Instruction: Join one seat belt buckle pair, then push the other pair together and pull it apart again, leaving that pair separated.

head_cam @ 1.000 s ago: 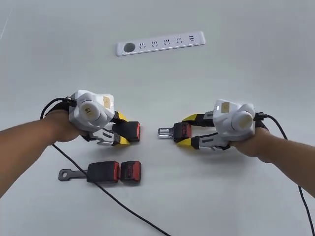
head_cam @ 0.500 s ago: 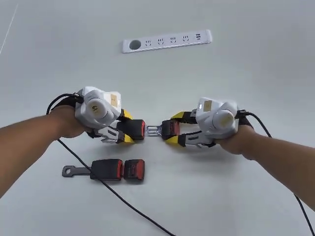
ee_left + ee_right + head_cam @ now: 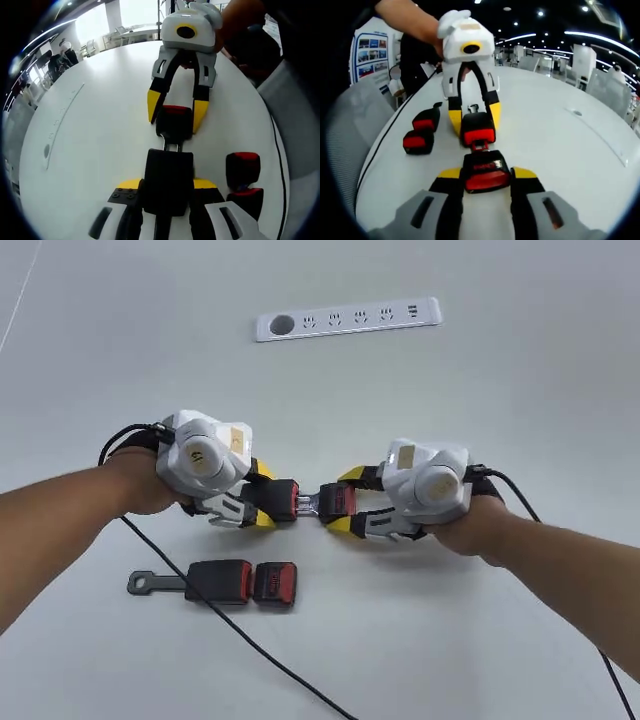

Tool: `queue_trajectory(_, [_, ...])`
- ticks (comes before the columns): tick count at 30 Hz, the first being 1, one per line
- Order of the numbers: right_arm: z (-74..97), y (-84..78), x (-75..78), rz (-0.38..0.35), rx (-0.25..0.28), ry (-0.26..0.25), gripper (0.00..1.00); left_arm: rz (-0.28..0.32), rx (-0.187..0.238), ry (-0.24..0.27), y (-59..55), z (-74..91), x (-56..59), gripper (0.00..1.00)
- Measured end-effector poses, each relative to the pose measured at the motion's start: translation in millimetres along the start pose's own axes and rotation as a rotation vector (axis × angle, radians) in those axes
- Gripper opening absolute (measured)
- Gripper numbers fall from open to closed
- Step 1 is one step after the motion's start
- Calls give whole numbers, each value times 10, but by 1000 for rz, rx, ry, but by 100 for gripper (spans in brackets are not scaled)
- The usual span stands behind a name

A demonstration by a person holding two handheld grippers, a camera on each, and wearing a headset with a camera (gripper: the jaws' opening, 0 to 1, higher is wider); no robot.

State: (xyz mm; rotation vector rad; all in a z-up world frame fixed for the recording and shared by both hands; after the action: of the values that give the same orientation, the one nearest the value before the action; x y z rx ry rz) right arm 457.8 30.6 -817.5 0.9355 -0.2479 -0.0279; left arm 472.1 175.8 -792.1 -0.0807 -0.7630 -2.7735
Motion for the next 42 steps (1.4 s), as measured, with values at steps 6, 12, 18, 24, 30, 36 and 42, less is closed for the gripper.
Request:
queue_trajectory(6, [11, 12, 23, -16, -9, 5, 35, -14, 2, 0, -4, -3, 4, 36])
queue_trajectory(12, [-41, 64, 24, -27, -21, 17, 35, -40, -26, -14, 8, -24, -42, 35])
queue_trajectory(18, [-136, 135, 31, -32, -31, 31, 35, -59, -45, -17, 6, -33, -51, 35])
queue_trajectory(24, [-169, 160, 39, -63, -33, 27, 34, -67, -57, -17, 24, -40, -39, 35])
queue_trajectory(30, [-183, 175, 29, -64, -37, 21, 34, -72, -68, -17, 35, -49, -38, 35])
queue_trajectory(36, [-185, 174, 20, -49, -46, 20, 34, -69, -70, -15, 49, -45, -20, 35])
queue_trajectory(42, [-189, 176, 30, -30, -53, 19, 35, -67, -67, -14, 59, -33, -14, 36])
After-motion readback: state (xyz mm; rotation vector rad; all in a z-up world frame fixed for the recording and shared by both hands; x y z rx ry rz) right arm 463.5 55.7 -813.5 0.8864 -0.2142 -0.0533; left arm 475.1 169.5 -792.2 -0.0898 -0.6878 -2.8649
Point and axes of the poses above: the centre of the closed fingertips' face, and the gripper's own axes: z roughly backward along the fingers, x roughly to its right, y roughly out of its top, the point moved 7 cm from there along z, roughly backward along the fingers, and after that the axes turned 15 degrees about z, right-handed, at the moved point
